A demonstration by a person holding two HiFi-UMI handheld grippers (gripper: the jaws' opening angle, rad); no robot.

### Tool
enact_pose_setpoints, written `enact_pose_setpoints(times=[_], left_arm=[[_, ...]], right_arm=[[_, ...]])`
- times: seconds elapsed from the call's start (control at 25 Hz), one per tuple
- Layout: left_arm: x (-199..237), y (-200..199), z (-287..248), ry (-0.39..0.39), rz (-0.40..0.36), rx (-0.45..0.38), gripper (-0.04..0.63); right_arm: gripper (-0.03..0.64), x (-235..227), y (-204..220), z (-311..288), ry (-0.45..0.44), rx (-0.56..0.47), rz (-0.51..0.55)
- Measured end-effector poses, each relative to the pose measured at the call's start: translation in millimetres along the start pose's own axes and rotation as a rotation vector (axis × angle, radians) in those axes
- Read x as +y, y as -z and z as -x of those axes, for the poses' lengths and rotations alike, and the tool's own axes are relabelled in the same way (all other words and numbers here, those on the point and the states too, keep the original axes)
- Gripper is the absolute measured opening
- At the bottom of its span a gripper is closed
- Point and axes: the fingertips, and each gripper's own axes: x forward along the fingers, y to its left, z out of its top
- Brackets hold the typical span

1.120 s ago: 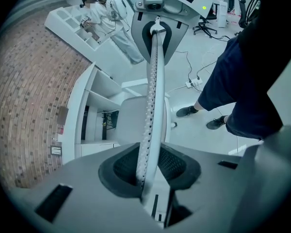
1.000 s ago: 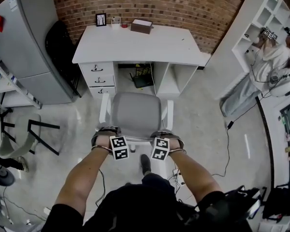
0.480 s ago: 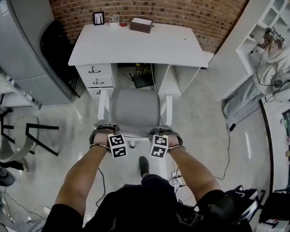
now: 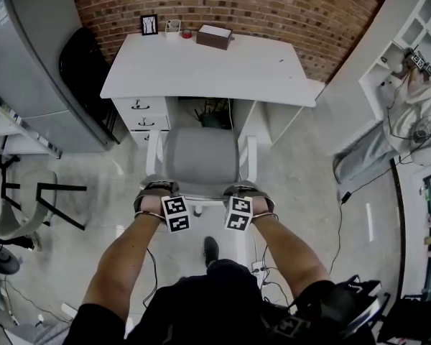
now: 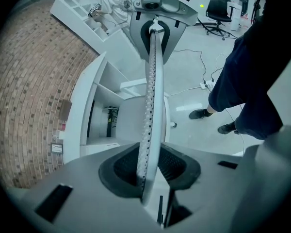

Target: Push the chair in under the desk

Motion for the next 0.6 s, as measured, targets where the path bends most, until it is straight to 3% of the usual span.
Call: enact_pose_setpoints(times=[0.6], left_arm=[[56, -23, -26, -0.001, 0.037, 0.018, 0.097]], right_arm=[[0.054, -70, 24, -17, -0.028, -0.011, 0.055]])
